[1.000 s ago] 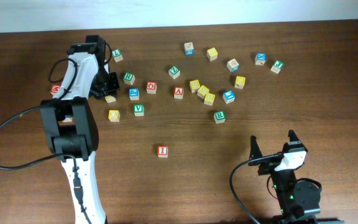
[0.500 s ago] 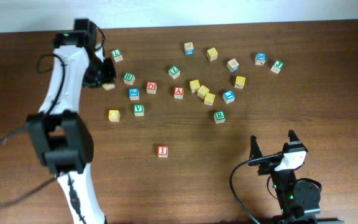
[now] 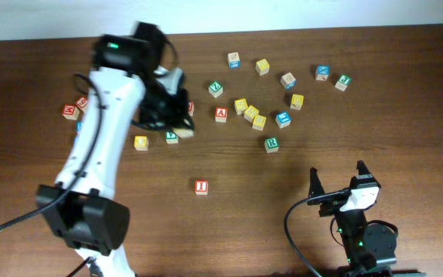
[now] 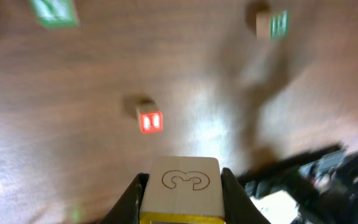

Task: Spell out ICRA
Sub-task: 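Carry the yellow C block and place it right of the I block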

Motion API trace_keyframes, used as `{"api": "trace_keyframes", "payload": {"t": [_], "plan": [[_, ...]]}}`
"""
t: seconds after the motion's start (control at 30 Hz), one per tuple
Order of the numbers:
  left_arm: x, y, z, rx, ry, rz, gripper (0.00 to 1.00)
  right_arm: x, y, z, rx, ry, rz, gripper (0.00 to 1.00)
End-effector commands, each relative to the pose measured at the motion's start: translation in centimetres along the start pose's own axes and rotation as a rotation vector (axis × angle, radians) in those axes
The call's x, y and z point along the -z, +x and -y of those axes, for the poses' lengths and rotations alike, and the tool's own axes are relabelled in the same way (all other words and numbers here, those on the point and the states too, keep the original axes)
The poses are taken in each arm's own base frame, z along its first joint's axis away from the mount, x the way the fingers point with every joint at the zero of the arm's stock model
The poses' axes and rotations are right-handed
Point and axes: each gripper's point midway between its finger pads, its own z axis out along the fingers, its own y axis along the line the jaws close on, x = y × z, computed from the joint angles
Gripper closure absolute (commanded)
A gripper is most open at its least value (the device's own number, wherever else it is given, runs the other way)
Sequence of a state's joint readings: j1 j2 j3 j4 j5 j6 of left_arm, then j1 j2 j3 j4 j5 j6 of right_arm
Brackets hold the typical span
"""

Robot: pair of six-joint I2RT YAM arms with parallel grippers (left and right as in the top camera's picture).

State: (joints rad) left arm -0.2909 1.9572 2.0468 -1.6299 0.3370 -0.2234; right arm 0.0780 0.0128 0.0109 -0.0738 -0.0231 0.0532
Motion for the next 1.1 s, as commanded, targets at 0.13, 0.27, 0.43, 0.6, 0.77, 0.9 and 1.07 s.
{"api": "trace_keyframes", "payload": {"t": [0.13,0.27,0.43,0.6,0.77,0.9,1.07], "plan": [[-6.3,4.5,2.6,-0.092,-0.154,-0.154,0.81,0.0,0.2,0.3,-0.008,0.015,-0.004,0.02],[-10.2,5.6,2.8,-0.029,-0.178,-0.181,0.8,0.0,0.2,0.3,-0.008,0.015,-0.004,0.02],[-15.0,6.4,4.0,-0.015,-0.18,-0.148,0.79,0.0,0.2,0.3,-0.008,0.015,-0.004,0.02],[-17.0,7.3,1.4,0.057,-0.326,-0.113,0.79,0.0,0.2,0.3,-0.008,0.015,-0.004,0.02],[-20.5,8.0,0.8,0.045,-0.324,-0.082,0.79,0.0,0.2,0.3,-0.008,0.015,-0.004,0.01],[-21.3,6.8,0.0,0.027,-0.354,-0.008,0.79,0.0,0.2,0.3,-0.008,0.015,-0.004,0.02],[-20.9,6.2,-1.1,0.021,-0.416,0.029,0.79,0.0,0.2,0.3,-0.008,0.015,-0.004,0.02]]}}
